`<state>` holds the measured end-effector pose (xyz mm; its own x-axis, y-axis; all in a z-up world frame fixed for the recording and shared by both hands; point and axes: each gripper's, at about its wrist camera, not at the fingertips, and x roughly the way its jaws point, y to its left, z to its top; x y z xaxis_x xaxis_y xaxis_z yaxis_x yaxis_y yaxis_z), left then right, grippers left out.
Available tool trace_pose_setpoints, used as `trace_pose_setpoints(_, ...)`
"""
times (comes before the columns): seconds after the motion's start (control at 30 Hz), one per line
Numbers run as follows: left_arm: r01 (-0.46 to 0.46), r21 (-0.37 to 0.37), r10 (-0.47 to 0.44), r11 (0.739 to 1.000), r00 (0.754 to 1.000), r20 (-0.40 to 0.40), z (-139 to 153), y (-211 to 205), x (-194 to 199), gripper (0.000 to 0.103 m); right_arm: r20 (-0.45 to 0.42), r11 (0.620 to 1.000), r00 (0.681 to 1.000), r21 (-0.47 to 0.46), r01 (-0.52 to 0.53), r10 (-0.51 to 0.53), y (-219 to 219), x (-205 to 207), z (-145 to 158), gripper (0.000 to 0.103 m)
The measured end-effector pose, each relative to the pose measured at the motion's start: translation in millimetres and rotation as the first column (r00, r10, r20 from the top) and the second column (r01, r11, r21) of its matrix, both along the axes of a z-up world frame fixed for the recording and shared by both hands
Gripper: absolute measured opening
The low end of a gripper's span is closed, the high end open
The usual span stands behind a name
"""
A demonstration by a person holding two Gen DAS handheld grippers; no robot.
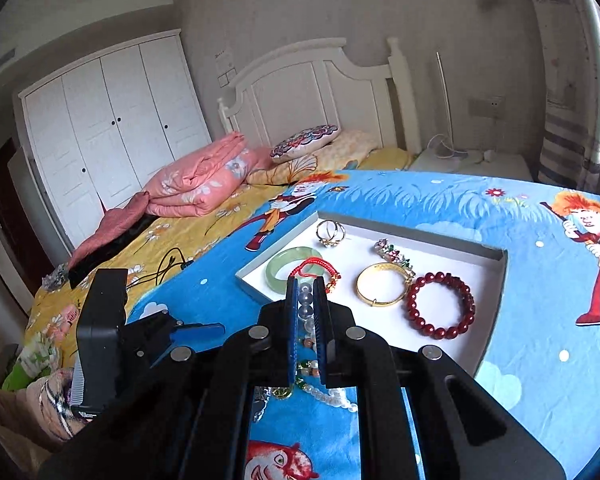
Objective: Organize jewelry
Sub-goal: 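Lift the pearl necklace with right tool and release it in the tray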
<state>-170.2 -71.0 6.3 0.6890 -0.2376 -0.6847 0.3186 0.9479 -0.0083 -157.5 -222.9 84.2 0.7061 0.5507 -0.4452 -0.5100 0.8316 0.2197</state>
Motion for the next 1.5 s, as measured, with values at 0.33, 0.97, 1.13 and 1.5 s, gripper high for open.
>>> trace_pose_setpoints(0.33,0.064,0.051,-0.063,0.997,0.998,-0.018,-8.0,-17.2,-6.6,0.048,-0.007,0.998,0.999,0.037,0.041,-0.041,-25.1,-7.1,-2.5,0.011)
trace_pose_setpoints(0.97,0.059,0.067,-0.066,0.996,0.991,0.113,43.0,-6.2,-18.7,0.047,0.199,0.998,0.978,0.041,0.057,-0.064,-24.9,-32.4,75.4,0.011)
trace_pose_setpoints(1.13,0.057,0.074,-0.067,0.996,0.988,0.137,55.9,-6.6,-12.3,0.047,0.236,0.997,0.969,0.037,0.064,-0.071,-26.7,-32.3,92.5,0.011)
trace_pose_setpoints(1.5,0.051,0.085,-0.062,0.995,0.99,0.127,69.4,-10.3,32.5,0.047,0.257,0.994,0.96,0.018,0.109,-0.11,-29.0,0.8,112.0,0.011)
